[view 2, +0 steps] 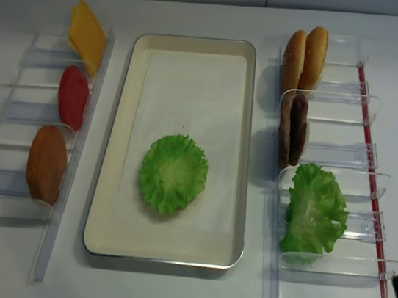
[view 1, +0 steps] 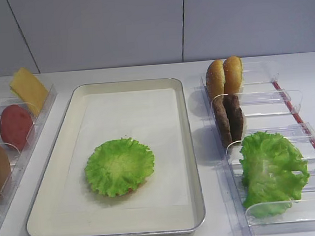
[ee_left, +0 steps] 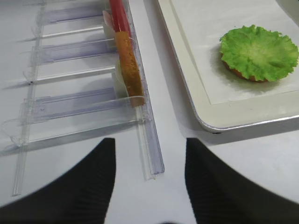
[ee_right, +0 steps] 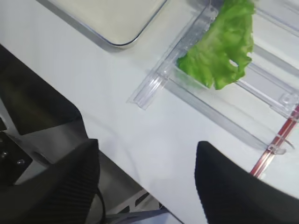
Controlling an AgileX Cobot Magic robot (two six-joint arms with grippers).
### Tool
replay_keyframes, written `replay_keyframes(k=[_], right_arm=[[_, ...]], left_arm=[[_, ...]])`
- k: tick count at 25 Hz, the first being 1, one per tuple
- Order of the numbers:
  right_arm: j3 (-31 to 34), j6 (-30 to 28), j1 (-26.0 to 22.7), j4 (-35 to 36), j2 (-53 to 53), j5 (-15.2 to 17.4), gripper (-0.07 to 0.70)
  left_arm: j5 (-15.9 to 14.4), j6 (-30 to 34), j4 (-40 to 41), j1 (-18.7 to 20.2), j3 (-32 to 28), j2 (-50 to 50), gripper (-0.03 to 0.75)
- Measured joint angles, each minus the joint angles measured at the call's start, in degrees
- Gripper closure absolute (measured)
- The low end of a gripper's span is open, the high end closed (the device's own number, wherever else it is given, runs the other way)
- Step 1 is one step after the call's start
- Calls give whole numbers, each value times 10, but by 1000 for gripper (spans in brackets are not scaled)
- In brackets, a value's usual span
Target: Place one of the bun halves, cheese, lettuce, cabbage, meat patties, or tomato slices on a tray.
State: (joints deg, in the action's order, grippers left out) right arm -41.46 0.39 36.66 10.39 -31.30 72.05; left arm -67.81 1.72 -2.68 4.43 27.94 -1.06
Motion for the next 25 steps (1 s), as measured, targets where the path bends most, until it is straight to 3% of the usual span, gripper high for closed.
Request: replay_keyframes(k=[7,15,25], right_arm=[[60,-64,-82,-5,141,-7,164],[137,-81,-224,-2,253,-64,164],[143,-113,-348,1,322,-66,164]], left_arm=[[0,0,0,0,0,0,394],[0,0,0,0,0,0,394],[1,0,0,0,0,0,396]])
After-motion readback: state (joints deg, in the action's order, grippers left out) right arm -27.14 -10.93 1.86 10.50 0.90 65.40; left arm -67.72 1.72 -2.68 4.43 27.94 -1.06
